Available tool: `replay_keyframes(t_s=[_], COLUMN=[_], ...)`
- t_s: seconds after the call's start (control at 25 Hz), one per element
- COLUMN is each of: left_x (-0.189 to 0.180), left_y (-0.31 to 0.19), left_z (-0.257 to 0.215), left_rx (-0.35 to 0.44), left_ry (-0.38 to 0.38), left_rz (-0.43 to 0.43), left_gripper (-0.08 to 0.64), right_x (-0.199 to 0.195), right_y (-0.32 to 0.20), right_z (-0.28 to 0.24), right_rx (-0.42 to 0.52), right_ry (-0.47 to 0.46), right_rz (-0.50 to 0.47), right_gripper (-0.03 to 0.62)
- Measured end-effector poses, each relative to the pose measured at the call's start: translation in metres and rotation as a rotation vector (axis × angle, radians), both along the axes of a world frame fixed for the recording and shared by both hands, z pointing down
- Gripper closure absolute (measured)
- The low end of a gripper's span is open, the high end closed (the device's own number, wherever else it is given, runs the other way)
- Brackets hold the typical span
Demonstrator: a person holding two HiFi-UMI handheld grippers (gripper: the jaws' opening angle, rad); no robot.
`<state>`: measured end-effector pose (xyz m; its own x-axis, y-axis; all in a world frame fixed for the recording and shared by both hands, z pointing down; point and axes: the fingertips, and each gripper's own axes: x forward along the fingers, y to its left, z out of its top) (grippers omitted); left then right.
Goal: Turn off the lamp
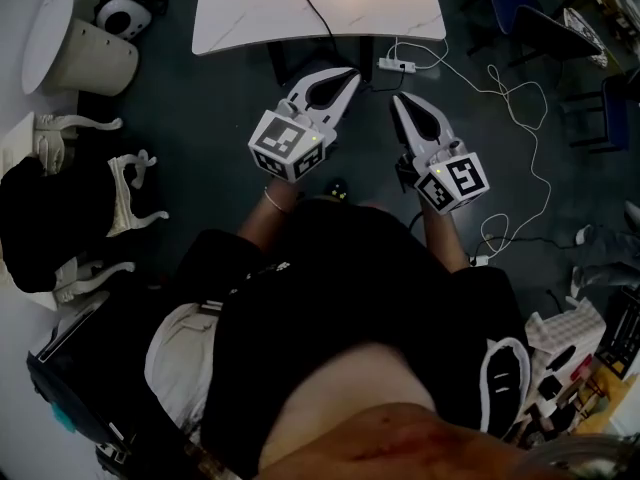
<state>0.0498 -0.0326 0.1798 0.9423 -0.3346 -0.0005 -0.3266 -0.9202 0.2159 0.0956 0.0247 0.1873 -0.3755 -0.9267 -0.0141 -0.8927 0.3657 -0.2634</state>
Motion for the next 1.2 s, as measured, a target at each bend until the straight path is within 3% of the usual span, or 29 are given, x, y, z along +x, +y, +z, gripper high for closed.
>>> replay_keyframes(t_s=[0.6, 1.2], left_x=[-0.037, -0.035], left_y=[-0.016, -0.017], left_z=[0.007, 0.017], left_rx=[-0.02, -0.065], left_ry=[0.017, 0.004], left_rz=[-0.124, -0.15], left_gripper=[0.553, 0.554], right_x=[-0.027, -0.016], right_y=[-0.016, -0.018], right_z=[-0.004, 0.004], right_rx=[-0.008, -0.035], right_ry=[0.005, -0.01], right_rz=[-0.083, -0.087], right_gripper=[0.592, 0.592])
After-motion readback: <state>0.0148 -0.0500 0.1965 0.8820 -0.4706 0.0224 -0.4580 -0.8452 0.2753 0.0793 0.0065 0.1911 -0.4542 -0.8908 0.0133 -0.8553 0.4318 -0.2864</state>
